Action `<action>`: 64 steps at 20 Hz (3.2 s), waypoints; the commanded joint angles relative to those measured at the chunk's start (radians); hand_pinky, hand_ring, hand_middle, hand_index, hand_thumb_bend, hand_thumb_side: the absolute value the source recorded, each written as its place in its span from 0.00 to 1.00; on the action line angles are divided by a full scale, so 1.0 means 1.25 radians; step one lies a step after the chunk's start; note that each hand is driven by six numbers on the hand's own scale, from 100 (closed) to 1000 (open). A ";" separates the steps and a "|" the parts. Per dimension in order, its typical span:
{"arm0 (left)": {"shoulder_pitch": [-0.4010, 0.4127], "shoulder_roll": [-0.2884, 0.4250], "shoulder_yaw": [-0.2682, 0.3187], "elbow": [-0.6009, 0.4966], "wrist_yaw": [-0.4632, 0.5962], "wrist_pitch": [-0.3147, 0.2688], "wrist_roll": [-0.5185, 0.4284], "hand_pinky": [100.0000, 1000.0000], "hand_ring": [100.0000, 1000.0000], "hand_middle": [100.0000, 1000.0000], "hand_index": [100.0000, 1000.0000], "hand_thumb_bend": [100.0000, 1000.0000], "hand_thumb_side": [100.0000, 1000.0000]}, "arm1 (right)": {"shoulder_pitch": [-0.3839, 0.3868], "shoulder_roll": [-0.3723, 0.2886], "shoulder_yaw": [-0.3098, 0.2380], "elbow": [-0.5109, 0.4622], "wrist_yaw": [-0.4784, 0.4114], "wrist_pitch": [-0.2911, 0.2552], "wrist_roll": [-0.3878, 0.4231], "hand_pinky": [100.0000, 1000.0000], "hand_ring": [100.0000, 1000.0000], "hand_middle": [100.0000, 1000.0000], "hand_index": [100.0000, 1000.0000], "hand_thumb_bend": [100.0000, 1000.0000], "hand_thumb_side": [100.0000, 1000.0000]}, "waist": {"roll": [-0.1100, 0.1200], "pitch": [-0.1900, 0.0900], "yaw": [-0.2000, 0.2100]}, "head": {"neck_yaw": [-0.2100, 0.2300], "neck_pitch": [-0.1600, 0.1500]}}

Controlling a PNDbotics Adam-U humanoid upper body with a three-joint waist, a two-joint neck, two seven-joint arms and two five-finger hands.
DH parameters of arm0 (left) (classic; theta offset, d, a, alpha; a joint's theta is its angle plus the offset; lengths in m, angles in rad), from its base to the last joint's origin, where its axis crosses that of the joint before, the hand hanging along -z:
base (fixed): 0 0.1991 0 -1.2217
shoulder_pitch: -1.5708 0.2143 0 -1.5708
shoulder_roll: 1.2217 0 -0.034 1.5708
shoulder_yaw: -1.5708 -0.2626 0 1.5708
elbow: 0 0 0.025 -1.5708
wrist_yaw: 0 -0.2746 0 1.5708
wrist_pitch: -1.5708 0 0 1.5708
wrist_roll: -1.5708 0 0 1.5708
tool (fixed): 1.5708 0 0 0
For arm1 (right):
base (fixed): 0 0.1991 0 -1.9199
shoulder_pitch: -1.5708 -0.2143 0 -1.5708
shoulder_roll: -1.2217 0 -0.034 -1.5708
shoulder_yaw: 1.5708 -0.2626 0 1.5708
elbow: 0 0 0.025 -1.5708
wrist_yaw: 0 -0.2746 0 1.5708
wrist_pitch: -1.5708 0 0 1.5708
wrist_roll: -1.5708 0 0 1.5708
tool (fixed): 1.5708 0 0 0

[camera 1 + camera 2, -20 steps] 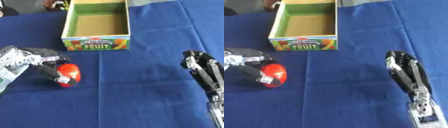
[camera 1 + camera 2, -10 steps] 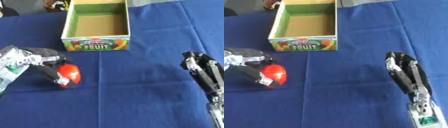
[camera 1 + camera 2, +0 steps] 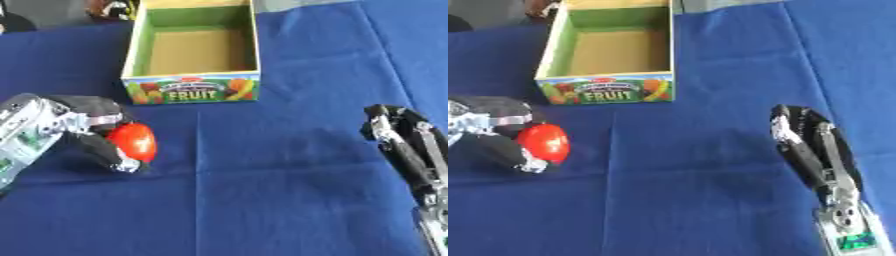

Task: Pick up objects on the table and place them in the box.

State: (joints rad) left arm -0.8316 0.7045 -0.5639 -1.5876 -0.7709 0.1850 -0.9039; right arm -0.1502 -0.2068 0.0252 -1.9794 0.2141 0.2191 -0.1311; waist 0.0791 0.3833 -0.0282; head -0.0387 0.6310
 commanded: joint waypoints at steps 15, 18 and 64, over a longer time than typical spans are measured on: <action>-0.009 0.009 0.016 -0.016 -0.002 0.039 0.034 0.00 0.47 0.52 0.75 0.29 0.38 | -0.005 0.000 0.000 -0.017 -0.002 0.005 -0.002 0.59 0.55 0.45 0.67 0.00 0.63 | 0.000 -0.011 -0.004 | -0.004 -0.011; -0.007 0.007 0.018 -0.015 0.020 0.060 0.045 0.00 0.48 0.53 0.75 0.21 0.32 | -0.005 0.000 0.000 -0.017 -0.004 0.006 -0.003 0.59 0.55 0.45 0.67 0.00 0.63 | 0.000 -0.011 -0.004 | -0.005 -0.013; -0.315 -0.113 0.204 0.013 -0.079 0.089 0.194 0.00 0.34 0.38 0.66 0.03 0.14 | -0.004 -0.019 0.013 -0.017 -0.012 -0.001 0.008 0.60 0.55 0.44 0.67 0.00 0.62 | 0.022 0.001 -0.050 | 0.048 -0.017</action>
State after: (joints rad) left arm -1.1997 0.5653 -0.3284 -1.5891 -0.8501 0.3023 -0.6729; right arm -0.1498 -0.2158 0.0380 -1.9794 0.2004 0.2204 -0.1232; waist 0.1116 0.4034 -0.0926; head 0.0142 0.6224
